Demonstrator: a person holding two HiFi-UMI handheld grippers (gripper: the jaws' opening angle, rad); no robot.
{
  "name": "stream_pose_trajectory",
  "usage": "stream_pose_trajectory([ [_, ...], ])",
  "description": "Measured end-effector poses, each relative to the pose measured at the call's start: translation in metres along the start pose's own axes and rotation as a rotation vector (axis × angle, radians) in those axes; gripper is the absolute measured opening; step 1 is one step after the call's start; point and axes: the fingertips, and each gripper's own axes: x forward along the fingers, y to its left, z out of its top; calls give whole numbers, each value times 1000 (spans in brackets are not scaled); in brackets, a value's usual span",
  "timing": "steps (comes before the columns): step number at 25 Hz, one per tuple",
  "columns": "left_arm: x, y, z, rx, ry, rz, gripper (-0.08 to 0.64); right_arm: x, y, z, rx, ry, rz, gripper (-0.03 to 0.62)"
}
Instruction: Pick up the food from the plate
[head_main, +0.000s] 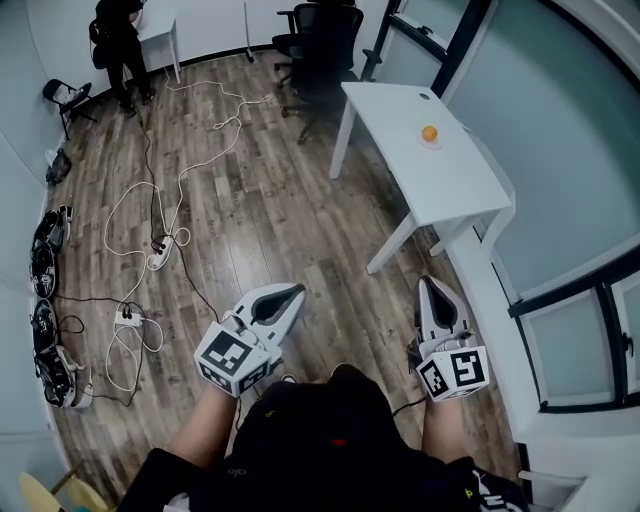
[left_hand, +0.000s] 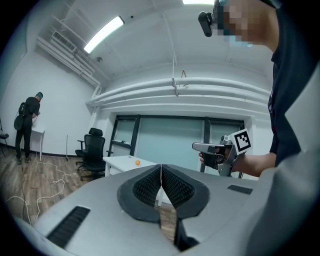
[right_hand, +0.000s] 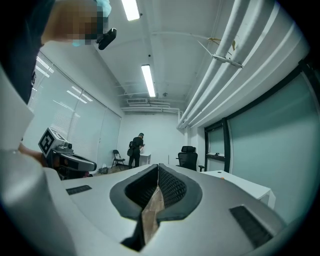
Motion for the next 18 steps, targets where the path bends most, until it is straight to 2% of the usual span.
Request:
stream_pose_trajectory([
  [6,16,15,0,2,-5,6,23,23,-11,-7,-1,12,9,25],
  [12,43,51,-1,5,4,67,23,72,-31,-20,37,5,64,25],
  [18,97,80,20,23,0,96,23,125,-81,-13,49,-31,80,25],
])
